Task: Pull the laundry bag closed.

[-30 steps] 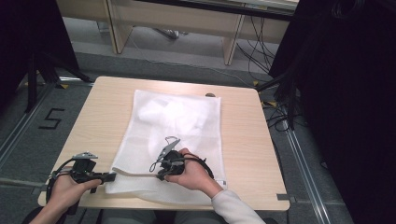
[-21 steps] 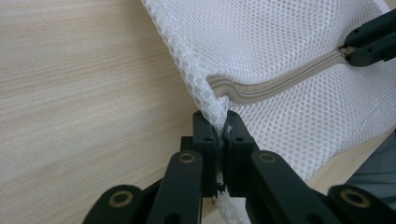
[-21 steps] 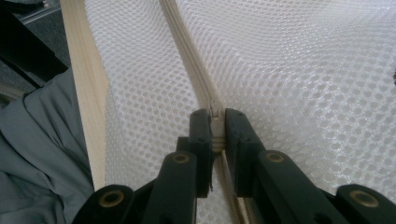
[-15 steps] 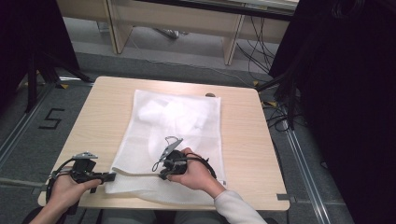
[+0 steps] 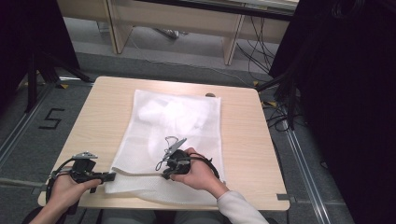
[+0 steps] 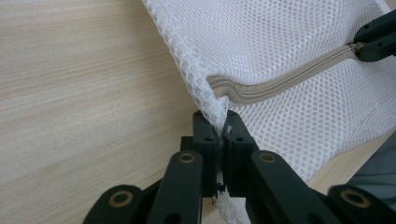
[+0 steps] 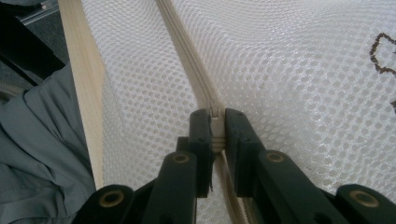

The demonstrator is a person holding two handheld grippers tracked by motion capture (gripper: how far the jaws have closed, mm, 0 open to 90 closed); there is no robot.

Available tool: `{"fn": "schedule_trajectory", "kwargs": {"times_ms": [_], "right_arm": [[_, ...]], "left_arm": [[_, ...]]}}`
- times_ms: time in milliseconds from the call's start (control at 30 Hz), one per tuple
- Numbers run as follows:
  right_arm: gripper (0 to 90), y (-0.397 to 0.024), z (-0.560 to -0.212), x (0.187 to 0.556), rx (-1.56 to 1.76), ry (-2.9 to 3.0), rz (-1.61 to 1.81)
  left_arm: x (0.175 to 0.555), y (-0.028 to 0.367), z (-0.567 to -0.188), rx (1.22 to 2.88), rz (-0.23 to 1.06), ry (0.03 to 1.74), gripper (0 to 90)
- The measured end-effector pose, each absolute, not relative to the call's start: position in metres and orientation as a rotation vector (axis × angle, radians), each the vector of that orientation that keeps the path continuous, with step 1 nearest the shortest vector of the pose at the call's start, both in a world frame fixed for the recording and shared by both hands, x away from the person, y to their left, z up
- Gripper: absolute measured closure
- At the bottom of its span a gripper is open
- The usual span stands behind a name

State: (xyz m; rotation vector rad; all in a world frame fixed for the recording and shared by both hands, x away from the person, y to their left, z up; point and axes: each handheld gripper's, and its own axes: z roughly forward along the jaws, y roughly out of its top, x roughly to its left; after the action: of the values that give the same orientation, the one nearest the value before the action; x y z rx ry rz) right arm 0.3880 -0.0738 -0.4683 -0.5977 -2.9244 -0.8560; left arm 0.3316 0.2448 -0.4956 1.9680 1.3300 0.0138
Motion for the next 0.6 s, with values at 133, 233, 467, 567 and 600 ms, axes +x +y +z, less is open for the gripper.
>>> {"fn": "schedule_trajectory", "kwargs": {"times_ms": [133,233,467,567,600], "right_arm": [[82.5,-0.0752,-0.4671,0.3874,-0.613,-2.923,-0.853],[82.5,-0.0765,-0.4672,0.3876,-0.614,-2.918,-0.854],[82.5,-0.0812,-0.4674,0.388,-0.613,-2.919,-0.857],[82.5,-0.0835,-0.4666,0.3879,-0.629,-2.918,-0.853],[82.5,-0.0839,-0.467,0.3881,-0.624,-2.915,-0.856]], "left_arm": [[0.3317,0.2448,-0.4957,1.966,0.012,1.33,85.5],[0.3317,0.245,-0.4957,1.967,0.014,1.331,85.5],[0.3317,0.2451,-0.4957,1.967,0.015,1.331,85.5],[0.3318,0.2451,-0.4957,1.968,0.016,1.332,85.5],[0.3317,0.245,-0.4958,1.964,0.016,1.335,85.5]]}}
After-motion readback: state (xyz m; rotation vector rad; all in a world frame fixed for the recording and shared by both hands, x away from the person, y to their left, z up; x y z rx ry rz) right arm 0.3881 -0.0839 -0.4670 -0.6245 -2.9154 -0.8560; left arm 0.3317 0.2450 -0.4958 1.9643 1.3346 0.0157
